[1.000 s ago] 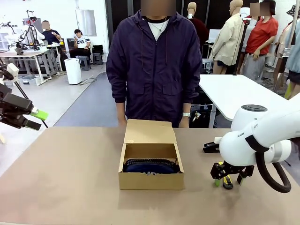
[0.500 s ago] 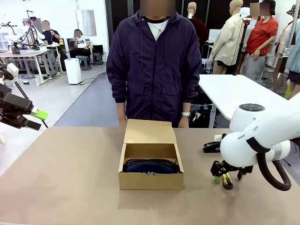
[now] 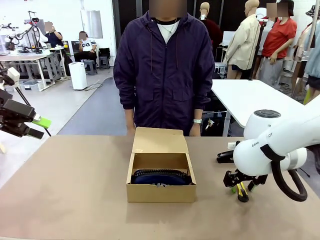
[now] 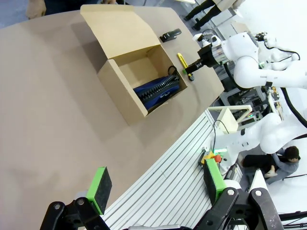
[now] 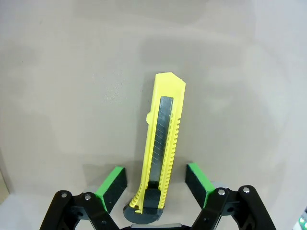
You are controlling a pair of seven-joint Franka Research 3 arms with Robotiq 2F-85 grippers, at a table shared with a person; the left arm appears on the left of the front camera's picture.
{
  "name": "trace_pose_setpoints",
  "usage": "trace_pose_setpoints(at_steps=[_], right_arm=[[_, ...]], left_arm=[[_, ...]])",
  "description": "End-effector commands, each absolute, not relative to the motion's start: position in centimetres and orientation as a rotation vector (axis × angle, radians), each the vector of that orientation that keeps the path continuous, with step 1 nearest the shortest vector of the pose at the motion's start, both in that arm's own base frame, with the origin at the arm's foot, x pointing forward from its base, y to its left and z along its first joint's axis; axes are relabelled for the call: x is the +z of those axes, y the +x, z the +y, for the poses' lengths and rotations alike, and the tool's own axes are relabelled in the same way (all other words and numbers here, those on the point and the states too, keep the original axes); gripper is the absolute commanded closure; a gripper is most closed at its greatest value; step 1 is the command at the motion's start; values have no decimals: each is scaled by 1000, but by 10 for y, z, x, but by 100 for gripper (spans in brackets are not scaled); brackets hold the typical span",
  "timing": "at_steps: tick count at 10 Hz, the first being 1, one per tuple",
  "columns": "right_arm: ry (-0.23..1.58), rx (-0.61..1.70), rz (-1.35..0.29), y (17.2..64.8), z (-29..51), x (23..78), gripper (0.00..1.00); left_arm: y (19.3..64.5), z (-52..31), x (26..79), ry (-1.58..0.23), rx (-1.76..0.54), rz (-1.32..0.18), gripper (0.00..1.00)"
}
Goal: Pack the items into the box.
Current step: Pick up the item indicated by the person and place it inside the Mailer Box.
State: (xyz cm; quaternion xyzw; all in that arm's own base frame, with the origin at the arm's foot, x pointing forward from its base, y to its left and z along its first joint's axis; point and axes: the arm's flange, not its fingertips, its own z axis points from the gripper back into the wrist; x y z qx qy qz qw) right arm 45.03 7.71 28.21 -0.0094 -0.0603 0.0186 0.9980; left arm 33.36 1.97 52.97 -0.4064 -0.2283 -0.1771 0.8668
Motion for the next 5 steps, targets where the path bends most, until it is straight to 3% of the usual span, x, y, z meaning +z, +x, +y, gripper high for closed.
trace_pose_setpoints(at_steps=[1, 5], right_arm=[[9, 29, -80, 454, 77, 275, 100], [16, 22, -82, 455, 73, 280, 100]], left_arm=[[333, 22, 530, -851, -377, -471, 0], [333, 22, 530, -851, -377, -471, 0]])
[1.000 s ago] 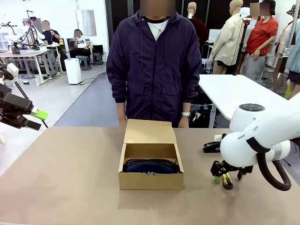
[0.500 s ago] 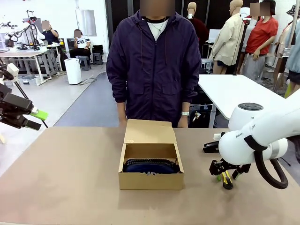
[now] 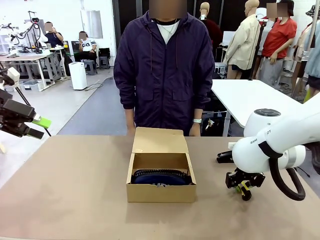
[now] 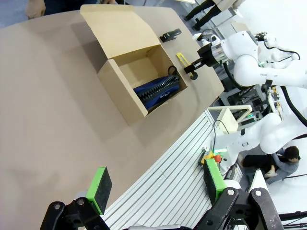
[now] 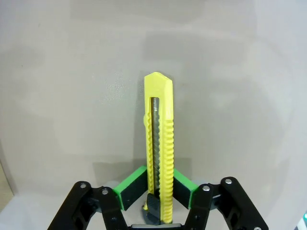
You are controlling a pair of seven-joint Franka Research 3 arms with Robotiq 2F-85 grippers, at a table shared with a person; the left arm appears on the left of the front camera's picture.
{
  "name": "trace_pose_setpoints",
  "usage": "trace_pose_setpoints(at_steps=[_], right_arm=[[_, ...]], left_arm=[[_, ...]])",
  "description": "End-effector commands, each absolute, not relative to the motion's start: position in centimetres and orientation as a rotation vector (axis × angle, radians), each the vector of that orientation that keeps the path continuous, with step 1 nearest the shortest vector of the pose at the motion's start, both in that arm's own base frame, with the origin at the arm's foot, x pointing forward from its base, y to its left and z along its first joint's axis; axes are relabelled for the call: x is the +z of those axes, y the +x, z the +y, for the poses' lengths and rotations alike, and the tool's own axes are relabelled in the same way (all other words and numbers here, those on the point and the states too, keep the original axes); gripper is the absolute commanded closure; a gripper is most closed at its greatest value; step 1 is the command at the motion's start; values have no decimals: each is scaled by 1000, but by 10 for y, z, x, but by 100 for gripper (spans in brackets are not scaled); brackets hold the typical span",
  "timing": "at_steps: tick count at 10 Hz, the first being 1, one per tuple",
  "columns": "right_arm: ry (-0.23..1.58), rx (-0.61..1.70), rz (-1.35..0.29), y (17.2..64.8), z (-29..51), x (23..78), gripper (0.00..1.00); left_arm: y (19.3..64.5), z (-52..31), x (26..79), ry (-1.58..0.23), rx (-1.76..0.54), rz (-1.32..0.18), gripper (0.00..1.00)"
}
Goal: Pack the items into the box.
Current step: Pick up the item indicated by the person and place it inside the Mailer Box.
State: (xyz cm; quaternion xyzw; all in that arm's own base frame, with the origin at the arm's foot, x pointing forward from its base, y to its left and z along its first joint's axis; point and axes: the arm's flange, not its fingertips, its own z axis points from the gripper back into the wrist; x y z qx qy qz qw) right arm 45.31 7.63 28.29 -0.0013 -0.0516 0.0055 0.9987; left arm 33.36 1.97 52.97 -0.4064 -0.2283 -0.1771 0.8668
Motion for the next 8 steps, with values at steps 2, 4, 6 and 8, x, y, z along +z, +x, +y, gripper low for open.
trace_pose_setpoints(at_steps=[2, 4, 6, 8], right_arm=[[0, 22, -89, 454, 70, 282, 100], [-3, 30, -95, 452, 67, 284, 100], [-3, 39, -89, 452, 69, 281, 100], [0, 44, -83, 453, 70, 281, 100]], left_arm=[[333, 22, 530, -851, -377, -471, 0], [333, 22, 530, -851, -377, -471, 0], [333, 22, 530, -851, -377, -471, 0], [333, 22, 530, -851, -377, -471, 0]])
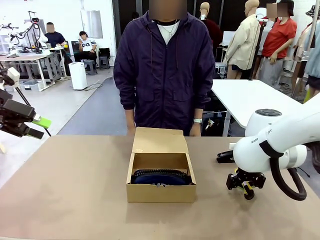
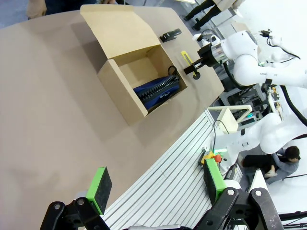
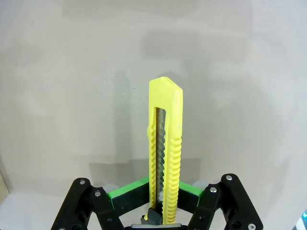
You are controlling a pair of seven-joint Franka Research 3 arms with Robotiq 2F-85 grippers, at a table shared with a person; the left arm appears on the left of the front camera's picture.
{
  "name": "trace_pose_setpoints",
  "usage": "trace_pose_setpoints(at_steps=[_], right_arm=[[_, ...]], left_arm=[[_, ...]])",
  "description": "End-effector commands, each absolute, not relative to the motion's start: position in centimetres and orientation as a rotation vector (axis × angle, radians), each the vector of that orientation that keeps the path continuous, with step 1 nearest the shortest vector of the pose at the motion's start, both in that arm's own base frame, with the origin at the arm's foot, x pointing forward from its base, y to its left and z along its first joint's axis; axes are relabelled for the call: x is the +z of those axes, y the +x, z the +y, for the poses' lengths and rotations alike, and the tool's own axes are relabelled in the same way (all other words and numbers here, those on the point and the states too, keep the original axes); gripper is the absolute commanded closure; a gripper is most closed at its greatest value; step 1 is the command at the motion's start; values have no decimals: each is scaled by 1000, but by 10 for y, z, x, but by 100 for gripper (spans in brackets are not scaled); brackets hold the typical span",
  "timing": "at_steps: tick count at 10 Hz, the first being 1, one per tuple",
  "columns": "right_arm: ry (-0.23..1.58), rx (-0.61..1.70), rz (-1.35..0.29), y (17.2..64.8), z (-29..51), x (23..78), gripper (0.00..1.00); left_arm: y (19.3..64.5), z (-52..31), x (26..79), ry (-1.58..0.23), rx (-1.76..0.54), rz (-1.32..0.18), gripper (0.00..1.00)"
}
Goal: Pack the items into the box.
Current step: Pick up the item indicated by the person and place it inside the Mailer Box.
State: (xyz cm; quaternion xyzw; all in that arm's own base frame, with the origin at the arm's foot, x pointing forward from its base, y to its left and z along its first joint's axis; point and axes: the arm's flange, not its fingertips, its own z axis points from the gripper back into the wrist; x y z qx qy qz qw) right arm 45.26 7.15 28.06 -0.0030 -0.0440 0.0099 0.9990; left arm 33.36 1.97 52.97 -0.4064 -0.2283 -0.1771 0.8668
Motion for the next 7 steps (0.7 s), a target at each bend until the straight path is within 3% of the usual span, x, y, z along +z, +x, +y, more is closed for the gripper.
trace_pose_setpoints(at_steps=[1, 4, 7], right_arm=[[1, 46, -80, 453, 70, 281, 100], [30, 67, -91, 450, 70, 290, 100], [38, 135, -49, 444, 61, 344, 100]], left_arm=[[333, 22, 530, -851, -377, -471, 0], [333, 22, 530, -851, -377, -471, 0], [333, 22, 530, -851, -377, -471, 0]])
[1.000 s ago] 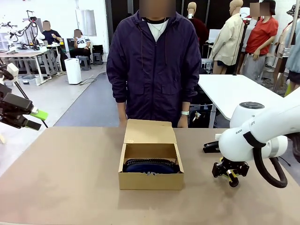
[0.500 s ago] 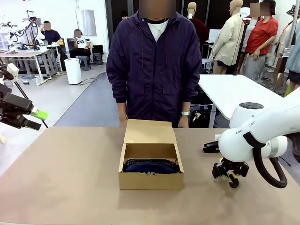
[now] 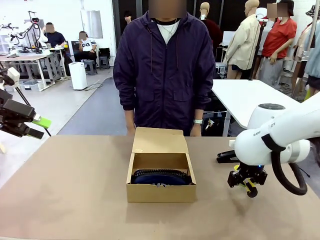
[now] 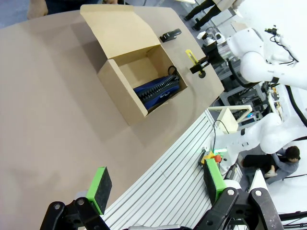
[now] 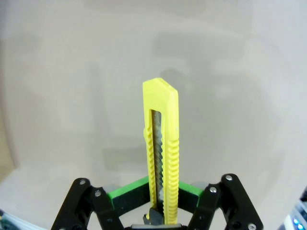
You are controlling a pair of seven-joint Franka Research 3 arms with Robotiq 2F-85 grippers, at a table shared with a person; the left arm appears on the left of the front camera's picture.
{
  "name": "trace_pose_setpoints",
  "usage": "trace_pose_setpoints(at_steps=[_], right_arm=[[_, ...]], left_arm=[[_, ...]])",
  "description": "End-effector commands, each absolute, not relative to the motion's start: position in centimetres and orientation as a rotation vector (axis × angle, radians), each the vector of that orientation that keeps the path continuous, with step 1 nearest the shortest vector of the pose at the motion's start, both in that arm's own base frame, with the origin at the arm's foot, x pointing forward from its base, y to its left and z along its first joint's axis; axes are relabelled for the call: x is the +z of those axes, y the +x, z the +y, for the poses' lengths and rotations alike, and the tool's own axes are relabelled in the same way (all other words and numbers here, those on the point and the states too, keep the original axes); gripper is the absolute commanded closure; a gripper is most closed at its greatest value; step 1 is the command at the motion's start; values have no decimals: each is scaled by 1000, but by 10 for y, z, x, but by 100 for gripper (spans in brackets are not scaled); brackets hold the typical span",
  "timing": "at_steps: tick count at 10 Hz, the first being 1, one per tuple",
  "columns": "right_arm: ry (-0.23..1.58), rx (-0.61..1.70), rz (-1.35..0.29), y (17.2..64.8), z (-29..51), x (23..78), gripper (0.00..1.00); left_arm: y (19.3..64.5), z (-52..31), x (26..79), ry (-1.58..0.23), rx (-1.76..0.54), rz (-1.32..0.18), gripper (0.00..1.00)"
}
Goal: Pack the items into the box.
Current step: Pick up the item indicated by the person and place it inside the Mailer Box.
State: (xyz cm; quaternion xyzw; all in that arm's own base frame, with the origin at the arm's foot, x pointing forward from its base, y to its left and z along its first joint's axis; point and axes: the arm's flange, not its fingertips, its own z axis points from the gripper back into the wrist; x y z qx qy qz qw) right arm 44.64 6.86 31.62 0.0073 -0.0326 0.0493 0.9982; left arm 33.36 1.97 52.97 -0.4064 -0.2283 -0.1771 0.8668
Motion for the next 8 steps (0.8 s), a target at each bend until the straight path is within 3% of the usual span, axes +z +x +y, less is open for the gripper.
trace_pose_setpoints(at_steps=[1, 5, 8], right_arm=[[48, 175, -16, 443, 57, 365, 100], [34, 275, -61, 447, 45, 433, 100], [61, 286, -20, 450, 49, 418, 100]], left_arm=[[333, 22, 530, -851, -377, -471, 0], [333, 22, 530, -851, -377, -471, 0], [333, 22, 530, -851, -377, -471, 0]])
